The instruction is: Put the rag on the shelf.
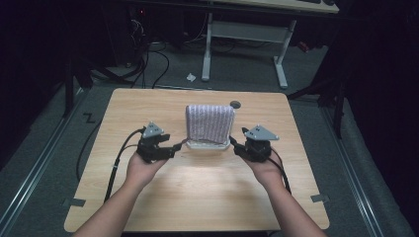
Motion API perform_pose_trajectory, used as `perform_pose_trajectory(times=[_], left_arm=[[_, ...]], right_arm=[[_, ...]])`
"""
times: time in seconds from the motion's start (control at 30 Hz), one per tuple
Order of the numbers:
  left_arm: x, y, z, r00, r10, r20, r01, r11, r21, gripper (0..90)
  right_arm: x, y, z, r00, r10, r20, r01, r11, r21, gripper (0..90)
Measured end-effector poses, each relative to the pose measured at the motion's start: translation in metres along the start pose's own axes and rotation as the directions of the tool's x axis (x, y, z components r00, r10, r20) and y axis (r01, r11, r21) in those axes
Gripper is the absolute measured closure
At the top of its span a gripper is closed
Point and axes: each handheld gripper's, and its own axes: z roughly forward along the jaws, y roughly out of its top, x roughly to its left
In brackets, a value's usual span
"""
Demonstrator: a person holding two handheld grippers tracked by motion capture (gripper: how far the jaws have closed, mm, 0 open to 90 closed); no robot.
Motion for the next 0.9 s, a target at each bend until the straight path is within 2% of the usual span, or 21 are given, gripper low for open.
perform_pose_trajectory(times=[0.03, 0.07, 0.1, 0.13, 0.17, 0.2, 0.23, 0.27, 0.3, 0.33, 0.37, 0.4, 0.43, 0.47, 0.5, 0.53, 0.57, 0.6, 0.7, 0.77, 0.9], left_arm=[[-0.001, -0.007, 0.001, 1.0000, 0.002, 0.008, -0.002, 0.9999, 0.011, 37.2], [-0.003, -0.016, 0.001, 0.9999, -0.001, 0.015, 0.000, 0.9998, 0.021, 37.1], [-0.005, -0.025, -0.001, 0.9998, 0.002, 0.020, -0.002, 0.9996, 0.029, 37.1], [-0.007, -0.035, -0.002, 0.9997, 0.005, 0.022, -0.006, 0.9994, 0.035, 36.7], [-0.009, -0.041, -0.004, 0.9997, 0.014, 0.020, -0.014, 0.9990, 0.042, 36.7], [-0.015, -0.063, -0.011, 0.9988, 0.049, 0.008, -0.049, 0.9960, 0.075, 35.5], [-0.015, -0.063, -0.011, 0.9988, 0.049, 0.008, -0.049, 0.9960, 0.075, 34.6], [-0.019, -0.074, -0.018, 0.9990, 0.043, 0.015, -0.044, 0.9958, 0.080, 34.1], [-0.023, -0.083, -0.024, 0.9987, 0.042, 0.027, -0.044, 0.9965, 0.071, 34.1], [-0.029, -0.100, -0.035, 0.9989, 0.041, 0.021, -0.042, 0.9986, 0.031, 34.5], [-0.032, -0.111, -0.042, 0.9986, 0.052, 0.004, -0.052, 0.9979, 0.037, 36.5], [-0.033, -0.110, -0.045, 0.9976, 0.066, 0.021, -0.068, 0.9937, 0.089, 32.0], [-0.034, -0.107, -0.050, 0.9953, 0.096, 0.011, -0.097, 0.9913, 0.089, 32.0], [-0.033, -0.106, -0.055, 0.9933, 0.111, -0.030, -0.109, 0.9923, 0.058, 32.5], [-0.027, -0.104, -0.058, 0.9974, 0.066, -0.030, -0.065, 0.9969, 0.045, 34.8], [-0.021, -0.103, -0.058, 1.0000, 0.006, -0.002, -0.006, 0.9994, 0.035, 33.8], [-0.018, -0.103, -0.058, 0.9988, -0.038, 0.031, 0.037, 0.9992, 0.017, 32.8], [-0.016, -0.104, -0.058, 0.9977, -0.051, 0.044, 0.050, 0.9986, 0.014, 32.8], [-0.016, -0.105, -0.058, 1.0000, 0.002, 0.007, -0.002, 0.9993, 0.038, 32.7], [-0.014, -0.106, -0.058, 0.9995, -0.024, 0.020, 0.024, 0.9993, 0.030, 32.8], [-0.009, -0.105, -0.056, 0.9985, -0.050, 0.025, 0.049, 0.9984, 0.029, 31.6]], right_arm=[[0.006, -0.016, -0.002, 0.9998, 0.015, -0.010, -0.015, 0.9999, 0.006, 41.6], [0.009, -0.024, -0.003, 0.9997, 0.022, -0.011, -0.022, 0.9997, 0.014, 41.3], [0.009, -0.024, -0.003, 0.9997, 0.022, -0.011, -0.022, 0.9997, 0.014, 41.3], [0.015, -0.041, -0.005, 0.9993, 0.036, -0.014, -0.035, 0.9990, 0.027, 40.6], [0.015, -0.041, -0.005, 0.9993, 0.036, -0.014, -0.035, 0.9990, 0.027, 40.6], [0.020, -0.058, -0.011, 0.9983, 0.054, -0.021, -0.053, 0.9972, 0.053, 38.5], [0.020, -0.058, -0.011, 0.9983, 0.054, -0.021, -0.053, 0.9972, 0.053, 38.5], [0.025, -0.078, -0.026, 0.9957, 0.090, -0.022, -0.088, 0.9945, 0.057, 38.2], [0.025, -0.078, -0.026, 0.9957, 0.090, -0.022, -0.088, 0.9945, 0.057, 38.2], [0.025, -0.086, -0.035, 0.9941, 0.106, -0.022, -0.105, 0.9936, 0.042, 41.0], [0.023, -0.091, -0.047, 0.9907, 0.128, -0.048, -0.125, 0.9910, 0.046, 36.6], [0.020, -0.098, -0.064, 0.9938, 0.108, -0.025, -0.107, 0.9939, 0.024, 40.7], [0.020, -0.098, -0.064, 0.9938, 0.108, -0.025, -0.107, 0.9939, 0.024, 40.7], [0.018, -0.104, -0.068, 0.9921, 0.124, -0.016, -0.124, 0.9918, 0.032, 39.9], [0.016, -0.109, -0.069, 0.9903, 0.137, -0.020, -0.136, 0.9889, 0.061, 39.6], [0.016, -0.113, -0.066, 0.9903, 0.138, -0.015, -0.136, 0.9864, 0.092, 39.5], [0.015, -0.113, -0.064, 0.9912, 0.132, -0.004, -0.131, 0.9857, 0.105, 39.3], [0.015, -0.112, -0.062, 0.9911, 0.133, 0.002, -0.133, 0.9854, 0.106, 39.2], [0.017, -0.110, -0.057, 0.9882, 0.153, -0.001, -0.152, 0.9830, 0.103, 39.2], [0.020, -0.111, -0.055, 0.9894, 0.145, -0.007, -0.144, 0.9839, 0.106, 39.3], [0.022, -0.113, -0.051, 0.9916, 0.129, -0.012, -0.126, 0.9839, 0.126, 39.2]])
